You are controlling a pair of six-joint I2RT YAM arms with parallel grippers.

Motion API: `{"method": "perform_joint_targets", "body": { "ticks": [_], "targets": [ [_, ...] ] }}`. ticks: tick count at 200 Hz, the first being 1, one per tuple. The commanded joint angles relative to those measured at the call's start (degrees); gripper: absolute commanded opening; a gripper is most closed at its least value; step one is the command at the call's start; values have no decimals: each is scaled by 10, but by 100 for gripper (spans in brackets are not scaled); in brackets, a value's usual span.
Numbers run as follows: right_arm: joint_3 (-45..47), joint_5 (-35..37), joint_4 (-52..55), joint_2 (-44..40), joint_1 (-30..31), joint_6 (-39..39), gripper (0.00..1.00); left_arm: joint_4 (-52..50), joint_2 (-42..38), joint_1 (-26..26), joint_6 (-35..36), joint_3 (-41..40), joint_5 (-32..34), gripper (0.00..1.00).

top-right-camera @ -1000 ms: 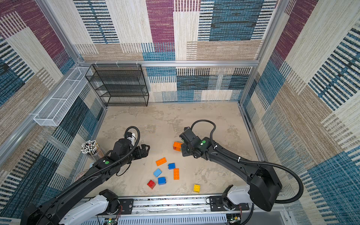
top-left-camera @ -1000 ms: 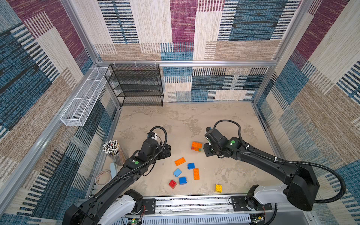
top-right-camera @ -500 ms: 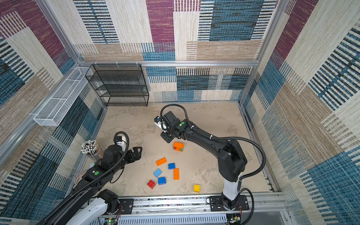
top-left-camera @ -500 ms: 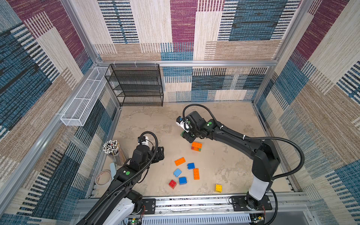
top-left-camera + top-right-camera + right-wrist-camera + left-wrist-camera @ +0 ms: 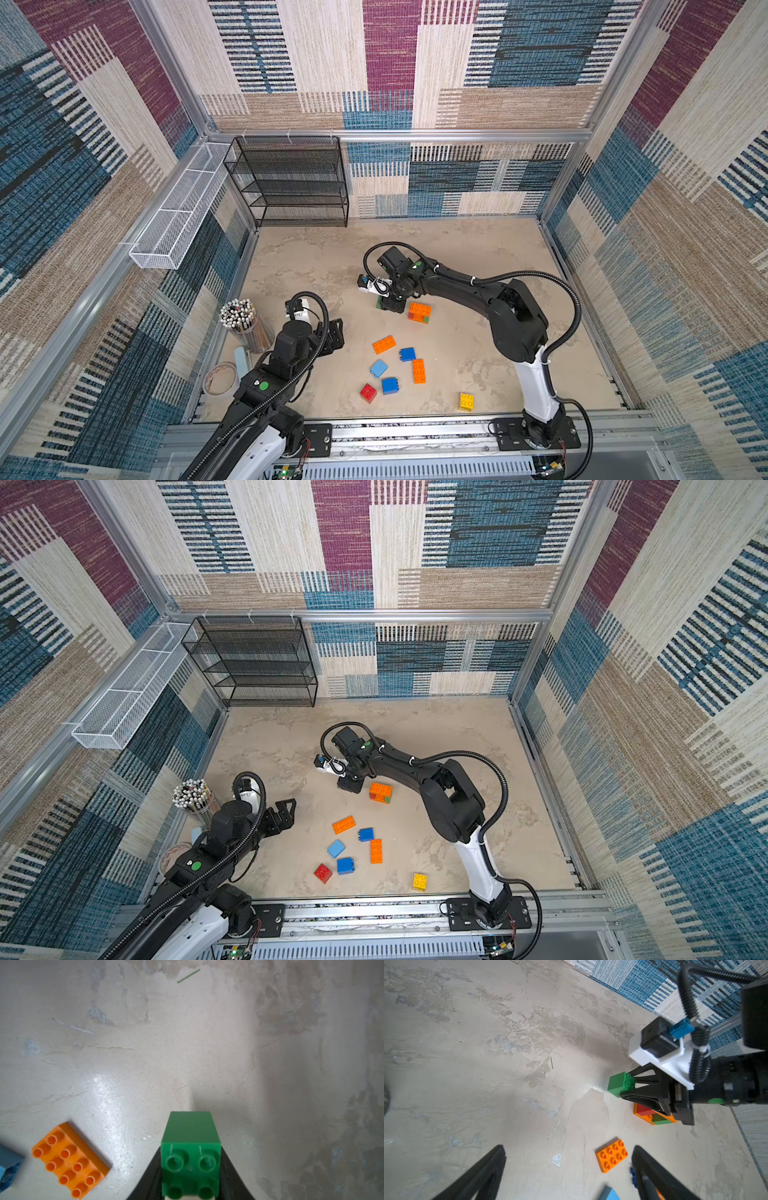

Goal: Assemble the letter p with lego
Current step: Place the lego brick at the center of the board.

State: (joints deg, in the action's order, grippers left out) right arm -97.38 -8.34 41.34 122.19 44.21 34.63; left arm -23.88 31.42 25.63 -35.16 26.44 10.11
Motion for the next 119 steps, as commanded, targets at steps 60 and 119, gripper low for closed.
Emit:
{"method": "perform_joint_targets", "body": {
  "ticks": [60,119],
  "targets": [
    [7,3,4,11,1,43,44,1,0,-1,11,-7,8,97],
    [-4,-2,15,-24,1,21,55,-1,1,-1,12,-6,10,97]
  ]
}}
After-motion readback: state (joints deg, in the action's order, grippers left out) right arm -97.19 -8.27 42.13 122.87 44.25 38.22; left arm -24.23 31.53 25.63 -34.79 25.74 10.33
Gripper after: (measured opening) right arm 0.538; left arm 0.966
